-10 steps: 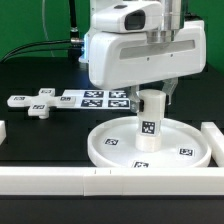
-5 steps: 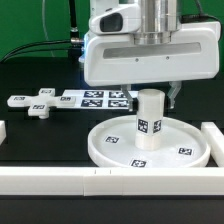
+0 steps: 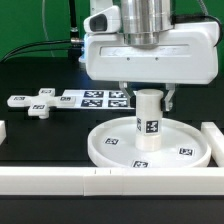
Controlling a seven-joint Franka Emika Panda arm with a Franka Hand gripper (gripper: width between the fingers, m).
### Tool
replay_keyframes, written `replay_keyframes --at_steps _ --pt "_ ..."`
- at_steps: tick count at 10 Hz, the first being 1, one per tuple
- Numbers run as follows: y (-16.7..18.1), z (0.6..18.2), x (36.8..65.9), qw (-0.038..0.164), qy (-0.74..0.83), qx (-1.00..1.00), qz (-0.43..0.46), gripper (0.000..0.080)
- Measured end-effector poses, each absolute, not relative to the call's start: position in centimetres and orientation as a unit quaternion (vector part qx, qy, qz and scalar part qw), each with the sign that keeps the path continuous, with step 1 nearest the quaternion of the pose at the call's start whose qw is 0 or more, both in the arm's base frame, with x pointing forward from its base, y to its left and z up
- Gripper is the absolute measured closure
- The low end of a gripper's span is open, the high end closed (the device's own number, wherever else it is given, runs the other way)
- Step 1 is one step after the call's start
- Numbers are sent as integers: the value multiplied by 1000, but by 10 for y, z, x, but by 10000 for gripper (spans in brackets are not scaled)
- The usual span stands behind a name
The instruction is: Assemble round table
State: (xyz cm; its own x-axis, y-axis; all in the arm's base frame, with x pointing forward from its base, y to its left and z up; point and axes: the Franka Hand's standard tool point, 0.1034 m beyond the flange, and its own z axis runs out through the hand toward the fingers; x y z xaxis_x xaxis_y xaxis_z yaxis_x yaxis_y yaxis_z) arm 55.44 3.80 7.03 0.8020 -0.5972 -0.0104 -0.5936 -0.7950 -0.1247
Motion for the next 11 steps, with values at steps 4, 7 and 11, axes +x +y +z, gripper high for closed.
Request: replay_keyframes --at_steps 4,7,11 --pt "39 70 554 74 453 -889 -1 385" --pt "40 70 554 83 531 -843 9 385" --pt "38 69 554 110 665 -738 37 385"
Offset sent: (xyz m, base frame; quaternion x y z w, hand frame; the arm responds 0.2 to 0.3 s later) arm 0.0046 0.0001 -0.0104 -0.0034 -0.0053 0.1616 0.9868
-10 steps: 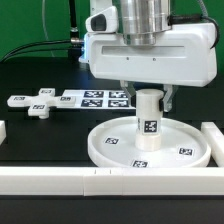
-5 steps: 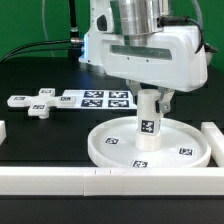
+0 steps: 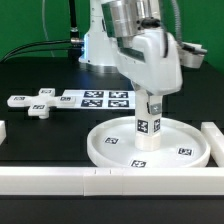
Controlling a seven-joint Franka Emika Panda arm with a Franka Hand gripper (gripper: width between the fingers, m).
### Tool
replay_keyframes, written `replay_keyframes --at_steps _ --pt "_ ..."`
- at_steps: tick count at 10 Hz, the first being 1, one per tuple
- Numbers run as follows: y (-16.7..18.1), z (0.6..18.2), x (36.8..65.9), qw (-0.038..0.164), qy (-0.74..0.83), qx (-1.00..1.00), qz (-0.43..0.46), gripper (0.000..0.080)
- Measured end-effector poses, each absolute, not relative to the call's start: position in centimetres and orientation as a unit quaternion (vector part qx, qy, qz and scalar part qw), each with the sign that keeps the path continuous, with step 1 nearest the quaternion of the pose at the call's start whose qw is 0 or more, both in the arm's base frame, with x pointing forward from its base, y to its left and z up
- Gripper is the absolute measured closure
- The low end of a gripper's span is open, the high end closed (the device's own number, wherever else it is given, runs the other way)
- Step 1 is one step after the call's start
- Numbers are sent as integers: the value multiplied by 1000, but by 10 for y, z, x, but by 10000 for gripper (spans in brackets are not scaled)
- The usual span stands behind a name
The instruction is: Assemble round table
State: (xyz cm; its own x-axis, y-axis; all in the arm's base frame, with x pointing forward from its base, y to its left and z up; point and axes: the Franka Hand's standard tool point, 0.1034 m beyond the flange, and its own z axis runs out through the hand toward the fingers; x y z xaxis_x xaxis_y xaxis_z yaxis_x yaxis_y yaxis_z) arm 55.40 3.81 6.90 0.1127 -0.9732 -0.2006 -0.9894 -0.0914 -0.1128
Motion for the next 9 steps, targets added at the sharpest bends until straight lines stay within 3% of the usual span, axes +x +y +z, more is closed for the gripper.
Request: replay_keyframes --at_steps 1,2,5,9 --pt "39 69 554 110 664 -738 37 334" --pt "39 69 554 110 658 -744 36 215" --pt "41 69 554 112 620 -776 30 154" --pt "39 68 555 106 446 -889 2 151"
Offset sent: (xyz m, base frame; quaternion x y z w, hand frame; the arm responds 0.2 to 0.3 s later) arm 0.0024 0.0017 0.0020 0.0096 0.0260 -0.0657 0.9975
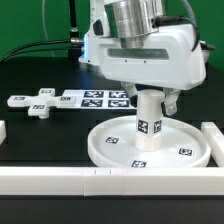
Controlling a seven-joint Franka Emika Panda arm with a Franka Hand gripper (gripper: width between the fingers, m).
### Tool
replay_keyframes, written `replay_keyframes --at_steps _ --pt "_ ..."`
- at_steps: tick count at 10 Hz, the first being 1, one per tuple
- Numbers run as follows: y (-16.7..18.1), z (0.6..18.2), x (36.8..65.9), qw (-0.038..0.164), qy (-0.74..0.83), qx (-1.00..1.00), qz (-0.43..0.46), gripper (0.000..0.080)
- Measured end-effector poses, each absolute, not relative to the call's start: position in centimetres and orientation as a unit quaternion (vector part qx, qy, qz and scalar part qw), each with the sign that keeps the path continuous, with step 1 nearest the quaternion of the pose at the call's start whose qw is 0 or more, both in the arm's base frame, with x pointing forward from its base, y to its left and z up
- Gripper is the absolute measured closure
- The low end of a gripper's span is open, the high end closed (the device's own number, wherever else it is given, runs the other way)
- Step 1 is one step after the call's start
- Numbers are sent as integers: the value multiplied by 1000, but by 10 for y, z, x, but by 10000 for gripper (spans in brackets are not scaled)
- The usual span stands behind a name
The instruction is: Assemble round table
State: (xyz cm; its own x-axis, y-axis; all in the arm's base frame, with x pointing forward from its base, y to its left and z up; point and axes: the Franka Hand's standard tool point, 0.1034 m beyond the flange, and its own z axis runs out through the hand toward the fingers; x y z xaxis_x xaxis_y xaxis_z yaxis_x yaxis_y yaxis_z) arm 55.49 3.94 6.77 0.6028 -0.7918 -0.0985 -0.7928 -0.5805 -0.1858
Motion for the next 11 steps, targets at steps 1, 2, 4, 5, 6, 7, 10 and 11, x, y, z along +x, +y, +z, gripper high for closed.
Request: replay_keyframes --at_steps 1,2,4,5,6,7,10,11 --pt "37 68 557 106 395 -913 -10 151" --pt "42 71 559 98 360 -928 -22 151" --pt "51 76 562 84 228 -969 -47 151" --pt "46 77 565 78 166 -981 -69 151" --pt "46 76 563 76 151 -983 -67 151" --pt "46 76 563 73 106 -989 -70 151" --pt "48 77 564 50 -52 -994 -79 151" --pt "49 77 564 43 -104 -990 -81 151"
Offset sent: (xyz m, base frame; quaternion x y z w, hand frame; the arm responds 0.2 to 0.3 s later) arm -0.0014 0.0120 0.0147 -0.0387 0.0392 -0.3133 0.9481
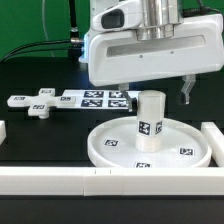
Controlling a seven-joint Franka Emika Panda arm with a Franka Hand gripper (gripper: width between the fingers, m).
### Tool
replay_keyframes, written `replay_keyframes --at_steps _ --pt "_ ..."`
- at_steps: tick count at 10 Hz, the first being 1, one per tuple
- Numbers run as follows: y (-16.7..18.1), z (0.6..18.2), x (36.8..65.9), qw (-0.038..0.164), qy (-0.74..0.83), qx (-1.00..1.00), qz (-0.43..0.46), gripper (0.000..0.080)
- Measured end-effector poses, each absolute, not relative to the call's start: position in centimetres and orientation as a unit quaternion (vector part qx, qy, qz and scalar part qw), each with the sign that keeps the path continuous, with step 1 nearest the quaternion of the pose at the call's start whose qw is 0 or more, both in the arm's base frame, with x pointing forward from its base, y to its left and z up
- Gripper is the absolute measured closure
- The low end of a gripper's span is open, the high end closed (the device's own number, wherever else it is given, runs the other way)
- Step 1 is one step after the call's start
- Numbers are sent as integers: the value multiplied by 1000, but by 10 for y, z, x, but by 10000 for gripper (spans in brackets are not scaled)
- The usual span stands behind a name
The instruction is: Assemble round table
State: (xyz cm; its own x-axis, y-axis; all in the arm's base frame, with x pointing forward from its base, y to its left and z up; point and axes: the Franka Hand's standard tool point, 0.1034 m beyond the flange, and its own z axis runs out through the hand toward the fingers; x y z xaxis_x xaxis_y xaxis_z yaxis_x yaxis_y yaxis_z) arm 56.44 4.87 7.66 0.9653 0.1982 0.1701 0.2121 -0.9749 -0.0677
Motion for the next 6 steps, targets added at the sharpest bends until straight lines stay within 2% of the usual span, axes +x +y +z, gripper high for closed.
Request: replay_keyframes --at_steps 2,6 --pt "51 78 566 26 -210 -974 -83 151" --pt "49 79 568 12 -331 -940 -81 151"
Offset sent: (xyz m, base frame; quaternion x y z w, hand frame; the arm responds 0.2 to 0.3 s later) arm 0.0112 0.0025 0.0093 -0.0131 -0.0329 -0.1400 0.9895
